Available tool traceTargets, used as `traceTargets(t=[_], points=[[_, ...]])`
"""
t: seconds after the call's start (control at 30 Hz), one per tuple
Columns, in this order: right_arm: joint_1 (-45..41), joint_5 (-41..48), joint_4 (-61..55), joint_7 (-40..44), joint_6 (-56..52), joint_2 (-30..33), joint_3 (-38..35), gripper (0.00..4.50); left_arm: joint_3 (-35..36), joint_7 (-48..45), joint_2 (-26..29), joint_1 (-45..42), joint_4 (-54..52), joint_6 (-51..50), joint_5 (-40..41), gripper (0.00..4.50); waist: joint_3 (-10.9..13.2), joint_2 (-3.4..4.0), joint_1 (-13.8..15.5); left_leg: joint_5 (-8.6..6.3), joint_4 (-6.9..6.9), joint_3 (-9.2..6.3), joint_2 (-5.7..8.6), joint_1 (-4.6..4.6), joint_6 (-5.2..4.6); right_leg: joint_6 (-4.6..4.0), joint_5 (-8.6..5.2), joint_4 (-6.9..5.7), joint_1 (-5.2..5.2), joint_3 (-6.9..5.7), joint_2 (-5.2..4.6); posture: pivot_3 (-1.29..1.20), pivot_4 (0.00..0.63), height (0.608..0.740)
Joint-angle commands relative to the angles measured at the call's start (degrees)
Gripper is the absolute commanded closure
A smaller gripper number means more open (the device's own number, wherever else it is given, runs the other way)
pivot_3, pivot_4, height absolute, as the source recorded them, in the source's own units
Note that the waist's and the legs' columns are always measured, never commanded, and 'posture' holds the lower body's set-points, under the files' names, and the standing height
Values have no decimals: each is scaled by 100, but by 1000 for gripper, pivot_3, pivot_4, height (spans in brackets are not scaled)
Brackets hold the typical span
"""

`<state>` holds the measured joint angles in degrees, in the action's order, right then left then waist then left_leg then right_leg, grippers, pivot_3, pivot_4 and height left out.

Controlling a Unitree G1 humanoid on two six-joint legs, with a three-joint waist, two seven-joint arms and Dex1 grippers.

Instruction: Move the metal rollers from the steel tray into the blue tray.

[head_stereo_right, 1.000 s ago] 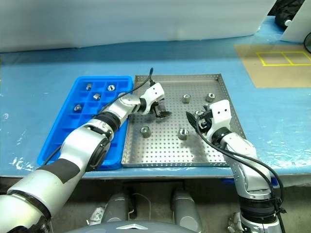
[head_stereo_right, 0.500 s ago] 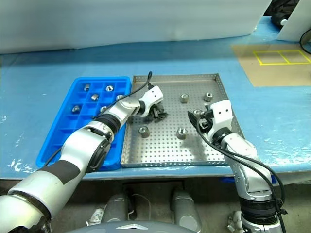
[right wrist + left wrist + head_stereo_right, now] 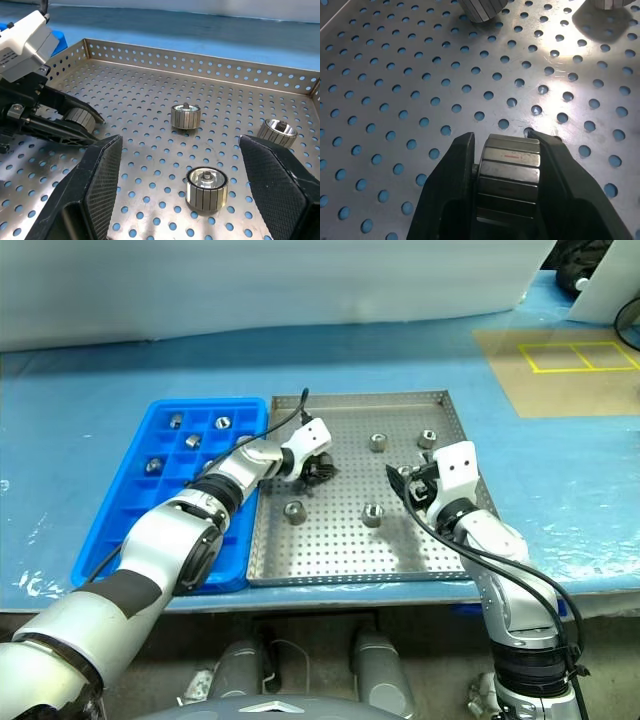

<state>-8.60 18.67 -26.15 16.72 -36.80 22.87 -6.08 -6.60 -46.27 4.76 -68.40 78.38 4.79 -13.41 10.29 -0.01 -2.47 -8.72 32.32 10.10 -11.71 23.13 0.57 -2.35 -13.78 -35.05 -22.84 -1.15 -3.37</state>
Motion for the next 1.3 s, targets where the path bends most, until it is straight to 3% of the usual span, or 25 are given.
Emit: traceTargets(t=[0.03, 0.33, 0.53, 0.67, 0.83, 1.07, 1.3], points=[[-115, 127, -204, 213, -2, 110, -24, 649, 238, -438, 113, -90, -115, 181, 233, 3156, 0, 0, 1, 1, -3, 0, -1, 2, -5, 0, 0, 6, 0, 0, 0, -523, 150, 740], [-432, 1012, -598, 1330, -582, 652, 217, 649, 509, -2947, 768, -352, -540, 1081, 750, 3156, 3, -1, 9, 1, -14, -3, -6, 6, -32, 0, 1, 22, -5, 1, -4, -466, 150, 740], [-1109, 936, -66, 1748, -474, 596, 774, 649, 675, -3529, 1251, -435, -946, 1303, 1111, 3156, 3, 1, 60, 4, -15, -3, -11, 0, -26, -2, 2, 15, -3, 0, -10, -333, 150, 740], [-1942, 810, 733, 2280, -159, 264, 1368, 649, 800, -3959, 1944, -114, -1706, 1064, 1462, 3156, 9, -3, 101, 7, -16, -5, -11, 6, -19, -7, 4, -1, -22, 2, -9, -217, 150, 740], [-2692, 575, 1806, 2826, 358, -85, 1732, 649, 993, -3746, 2631, 671, -2896, 564, 1811, 3156, 9, 0, 360, 14, -39, -2, -15, 1, -1, -24, -7, -35, -37, -14, -5, -56, 150, 740], [-3786, 346, 3436, 3572, 1141, -771, 1899, 649, 1536, -3230, 3781, 2300, -4989, -549, 2311, 3156, 11, -3, 698, 32, -34, -6, -28, 64, 57, -35, -13, -85, -116, -34, -5, 141, 150, 740], [-4161, 121, 4128, 3961, 1589, -1317, 2015, 649, 2167, -2325, 4231, 3623, -6014, -1145, 2640, 3156, 11, -4, 1014, 42, -30, -10, -29, 74, 77, -41, -17, -99, -124, -47, -8, 236, 150, 740]])
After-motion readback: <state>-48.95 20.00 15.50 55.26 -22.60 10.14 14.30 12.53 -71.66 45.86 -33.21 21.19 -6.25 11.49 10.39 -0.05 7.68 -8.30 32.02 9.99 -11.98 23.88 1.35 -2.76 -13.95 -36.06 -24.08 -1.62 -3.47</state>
